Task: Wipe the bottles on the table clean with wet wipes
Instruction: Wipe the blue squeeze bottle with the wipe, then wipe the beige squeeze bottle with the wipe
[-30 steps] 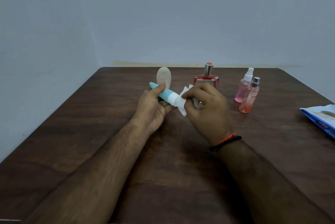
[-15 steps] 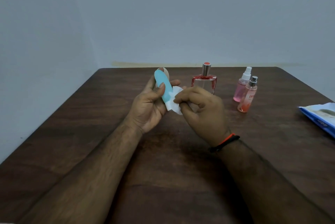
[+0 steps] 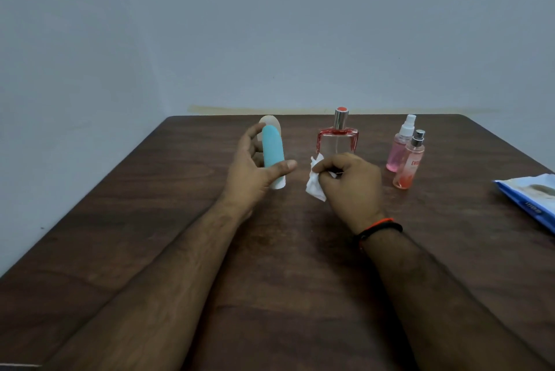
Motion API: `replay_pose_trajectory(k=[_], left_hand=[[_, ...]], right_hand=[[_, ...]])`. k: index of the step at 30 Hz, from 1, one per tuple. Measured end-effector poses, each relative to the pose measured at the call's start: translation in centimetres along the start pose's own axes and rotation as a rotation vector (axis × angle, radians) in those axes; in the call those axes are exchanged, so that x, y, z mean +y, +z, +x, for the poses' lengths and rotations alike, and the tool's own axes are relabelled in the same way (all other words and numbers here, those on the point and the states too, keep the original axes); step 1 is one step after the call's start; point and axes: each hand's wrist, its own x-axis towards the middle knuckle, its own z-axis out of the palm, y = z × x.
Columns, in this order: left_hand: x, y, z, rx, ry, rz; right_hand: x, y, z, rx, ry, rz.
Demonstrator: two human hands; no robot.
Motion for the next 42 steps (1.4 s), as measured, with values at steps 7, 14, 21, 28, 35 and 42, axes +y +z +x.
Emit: replay_pose_trajectory(k=[7, 14, 21, 28, 35, 42], left_hand=[[-0.6, 0.4, -0.2, 0.085, -0.009, 0.494], [-0.6, 0.5, -0.3, 0.127, 0.03, 0.555], [-1.0, 0.8, 0.1, 0.135, 0.037, 0.593], [-1.1, 0.4, 0.0, 0.103, 0.034, 0.561], [0.1, -1.4, 1.0, 0.268, 0.07, 0.309], [-1.4, -2.7, 6.0, 0.312, 0.032, 0.265]], right_hand=[[0.1, -0.3, 0.2, -0.016, 0.112, -0.01], [-0.2, -0.4, 0.0, -0.051, 0.148, -0.017], [-0.5, -0.3, -0.1, -0.066, 0.122, -0.047], [-0.3, -0.1, -0.1, -0.063, 0.105, -0.037], [-0.3, -0.1, -0.1, -0.075, 0.118, -0.036], [-0.6, -0.4, -0.3, -0.051, 0.111, -0.011]])
